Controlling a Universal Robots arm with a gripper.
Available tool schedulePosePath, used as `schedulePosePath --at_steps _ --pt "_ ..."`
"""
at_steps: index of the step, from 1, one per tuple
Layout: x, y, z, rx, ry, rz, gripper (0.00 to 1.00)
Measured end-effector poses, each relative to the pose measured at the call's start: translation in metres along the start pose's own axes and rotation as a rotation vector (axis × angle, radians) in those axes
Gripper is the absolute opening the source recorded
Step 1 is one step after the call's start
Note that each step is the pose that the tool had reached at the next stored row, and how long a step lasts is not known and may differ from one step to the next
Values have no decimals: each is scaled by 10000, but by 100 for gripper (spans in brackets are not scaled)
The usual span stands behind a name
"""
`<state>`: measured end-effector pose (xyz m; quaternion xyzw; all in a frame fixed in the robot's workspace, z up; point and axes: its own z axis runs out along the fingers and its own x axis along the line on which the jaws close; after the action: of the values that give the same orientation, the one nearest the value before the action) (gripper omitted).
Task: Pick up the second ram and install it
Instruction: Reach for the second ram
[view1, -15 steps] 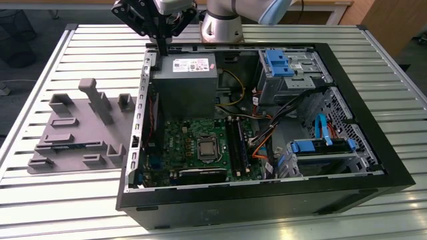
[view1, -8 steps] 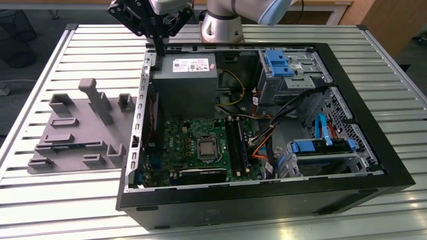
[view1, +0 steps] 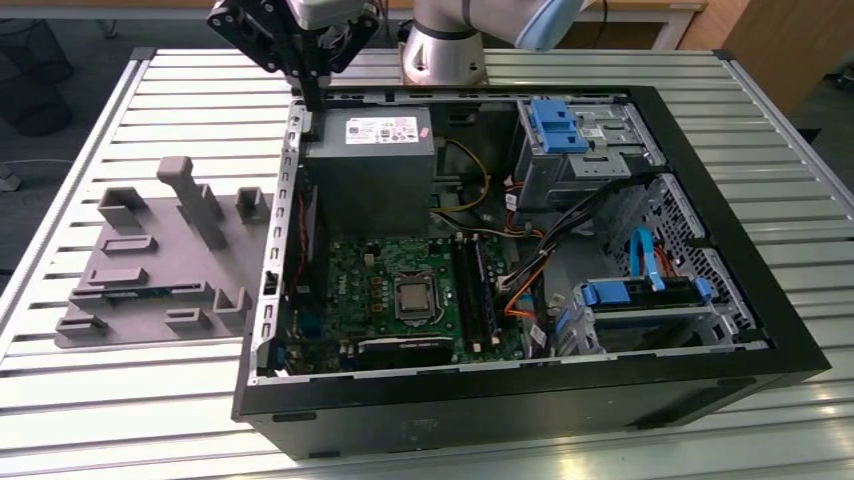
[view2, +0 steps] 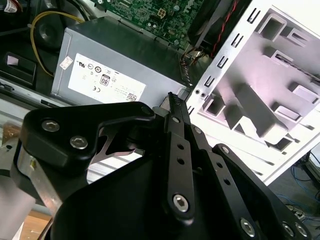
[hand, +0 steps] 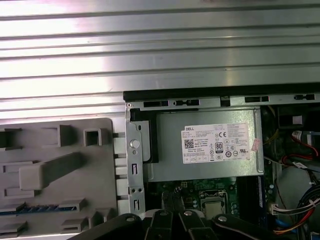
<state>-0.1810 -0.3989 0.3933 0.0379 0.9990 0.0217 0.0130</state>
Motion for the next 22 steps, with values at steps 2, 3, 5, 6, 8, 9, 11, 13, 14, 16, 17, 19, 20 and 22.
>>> schedulePosePath --at_steps 2,3,5,6,8,9,11,13,14,16,17,19,20,22 --pt "18 -2 0 0 0 1 11" --pt "26 -2 0 -1 -1 0 11" --pt "34 -3 0 -1 -1 0 11" --pt "42 -3 -1 0 -1 0 11" --pt "50 -4 -1 0 -1 0 11" --pt "54 -4 -1 -1 -1 1 11" --pt "62 -5 -1 -1 -1 0 11" --pt "69 -5 -1 -1 -1 0 11" --pt "73 -6 -2 -1 -1 1 11" --pt "81 -6 -2 -1 -1 0 11" --pt "84 -7 -2 -1 -1 0 11" --pt "92 -7 -2 -1 -1 0 11" --pt "96 -8 -2 -1 -1 0 11" --pt "104 -8 -2 -1 -1 0 11"
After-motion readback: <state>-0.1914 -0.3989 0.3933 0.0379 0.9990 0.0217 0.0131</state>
